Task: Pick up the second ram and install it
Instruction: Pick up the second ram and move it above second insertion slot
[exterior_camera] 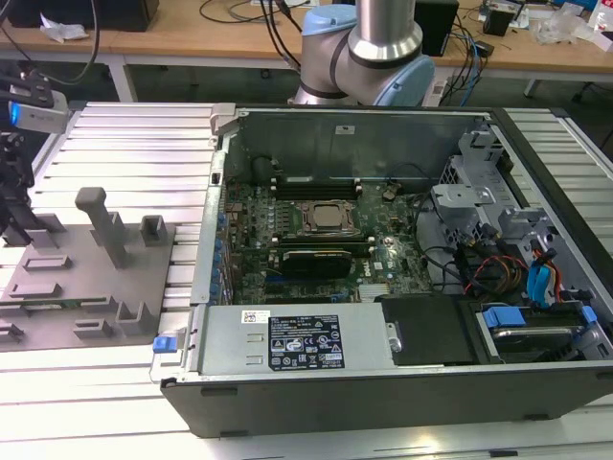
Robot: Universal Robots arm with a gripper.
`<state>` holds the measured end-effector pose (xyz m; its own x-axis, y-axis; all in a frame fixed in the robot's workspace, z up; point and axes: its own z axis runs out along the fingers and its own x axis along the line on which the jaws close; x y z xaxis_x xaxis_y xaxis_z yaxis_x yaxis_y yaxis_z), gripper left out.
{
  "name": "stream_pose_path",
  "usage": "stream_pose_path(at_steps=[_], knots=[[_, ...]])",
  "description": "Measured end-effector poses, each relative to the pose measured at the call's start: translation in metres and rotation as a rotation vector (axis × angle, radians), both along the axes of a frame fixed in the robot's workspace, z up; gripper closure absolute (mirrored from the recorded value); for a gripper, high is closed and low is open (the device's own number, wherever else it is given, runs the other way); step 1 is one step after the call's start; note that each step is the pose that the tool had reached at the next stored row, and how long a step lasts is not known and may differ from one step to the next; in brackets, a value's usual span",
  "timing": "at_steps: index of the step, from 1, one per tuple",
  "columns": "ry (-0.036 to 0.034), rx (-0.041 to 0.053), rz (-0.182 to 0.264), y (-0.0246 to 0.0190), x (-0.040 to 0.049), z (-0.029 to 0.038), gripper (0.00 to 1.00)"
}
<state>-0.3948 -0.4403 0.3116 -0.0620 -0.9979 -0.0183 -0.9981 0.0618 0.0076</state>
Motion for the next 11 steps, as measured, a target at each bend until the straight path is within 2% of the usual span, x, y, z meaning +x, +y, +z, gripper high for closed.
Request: stream_pose_path(at_steps=[9, 11], knots=[[0.0, 0.0, 0.0, 0.0, 0.0, -0.0087, 0.7], [0.0001, -0.0002, 0.0, -0.0006, -0.0001, -0.0147, 0.7]])
